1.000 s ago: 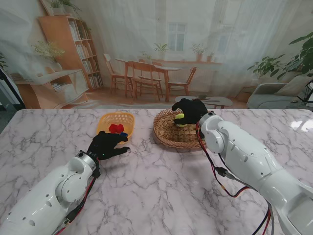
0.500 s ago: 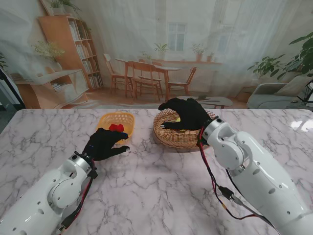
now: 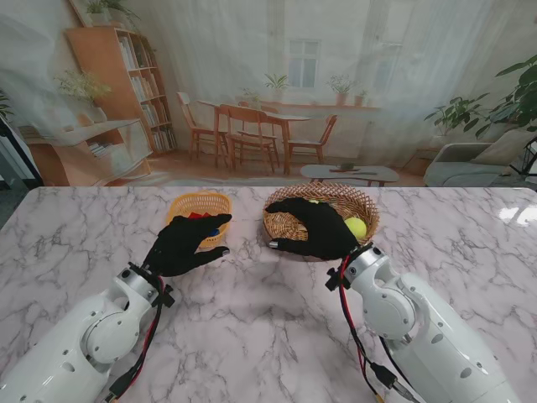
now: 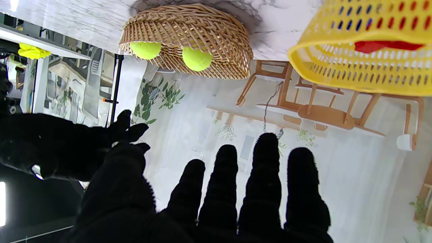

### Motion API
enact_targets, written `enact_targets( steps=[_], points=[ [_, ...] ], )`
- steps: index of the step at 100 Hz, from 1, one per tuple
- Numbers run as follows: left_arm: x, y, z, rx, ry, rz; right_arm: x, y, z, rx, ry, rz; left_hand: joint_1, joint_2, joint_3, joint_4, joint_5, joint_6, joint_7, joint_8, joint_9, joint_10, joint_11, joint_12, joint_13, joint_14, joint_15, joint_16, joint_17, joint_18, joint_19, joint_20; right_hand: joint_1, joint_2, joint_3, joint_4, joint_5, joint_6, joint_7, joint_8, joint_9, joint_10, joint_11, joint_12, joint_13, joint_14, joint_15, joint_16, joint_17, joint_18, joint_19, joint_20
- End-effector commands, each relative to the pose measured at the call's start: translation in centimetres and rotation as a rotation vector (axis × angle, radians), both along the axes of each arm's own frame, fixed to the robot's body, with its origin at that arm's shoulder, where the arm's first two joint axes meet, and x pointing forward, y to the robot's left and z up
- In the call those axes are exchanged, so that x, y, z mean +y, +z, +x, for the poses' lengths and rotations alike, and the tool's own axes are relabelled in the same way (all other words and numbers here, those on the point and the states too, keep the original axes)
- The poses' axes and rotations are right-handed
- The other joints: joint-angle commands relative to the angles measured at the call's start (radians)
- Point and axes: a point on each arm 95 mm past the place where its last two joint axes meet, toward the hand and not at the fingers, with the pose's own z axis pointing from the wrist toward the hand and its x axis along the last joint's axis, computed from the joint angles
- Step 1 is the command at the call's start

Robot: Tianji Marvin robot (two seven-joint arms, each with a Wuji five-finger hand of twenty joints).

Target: Sort the blocks and the balls into two baskets

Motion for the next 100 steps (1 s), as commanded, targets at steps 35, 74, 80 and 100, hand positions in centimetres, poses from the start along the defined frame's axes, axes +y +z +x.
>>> enact_targets(
  steps=[35,74,80,100],
  points=[
    [-0.2,-2.7,1.5,0.139,0.048,0.043,-0.9,-6.4,0.2,0.177,-0.091,-0.051,0.008,0.034,-0.025,-0.004,0.181,-0.010,0.119,0.043,0.029,-0.018,0.048,0.008,-0.008,-0.017,-0.012,0.005,-0.020,0.015,-0.034,0.019,-0.020,0.056,-0.040,0.009,-0.041,-0.025,0.004,0.027,-0.017,-0.038,0.005,0.014,0.002,-0.031,-0.071,0.004,-0.025,0.000,-0.033,-0.009],
    [0.2,-1.8,2.4,0.097,0.026,0.057,-1.4,-6.1,1.4,0.157,-0.078,-0.069,0.004,0.034,-0.027,-0.006,0.165,-0.008,0.118,0.041,0.034,-0.012,0.043,0.004,-0.009,-0.013,-0.015,0.002,-0.021,0.017,-0.039,0.020,-0.017,0.049,-0.034,0.012,-0.036,-0.031,0.013,0.025,-0.006,-0.047,0.003,0.013,0.014,-0.040,-0.071,0.005,-0.022,0.001,-0.032,0.000],
    [0.3,-1.7,2.5,0.093,0.029,0.055,-1.4,-6.1,1.6,0.159,-0.078,-0.066,0.005,0.034,-0.026,-0.006,0.166,-0.009,0.117,0.040,0.034,-0.013,0.042,0.004,-0.009,-0.012,-0.015,0.002,-0.022,0.018,-0.040,0.020,-0.022,0.049,-0.033,0.011,-0.037,-0.032,0.013,0.024,-0.005,-0.049,0.005,0.014,0.016,-0.038,-0.070,0.005,-0.022,-0.001,-0.031,0.001],
    [0.5,-1.5,2.6,0.084,0.036,0.057,-1.6,-6.0,1.6,0.143,-0.071,-0.066,0.004,0.034,-0.026,-0.006,0.169,-0.008,0.116,0.039,0.037,-0.012,0.041,0.004,-0.008,-0.012,-0.016,0.002,-0.023,0.019,-0.041,0.020,-0.035,0.044,-0.026,0.010,-0.035,-0.033,0.017,0.023,-0.007,-0.050,0.006,0.015,0.016,-0.039,-0.069,0.006,-0.018,-0.006,-0.029,0.005]
  ],
)
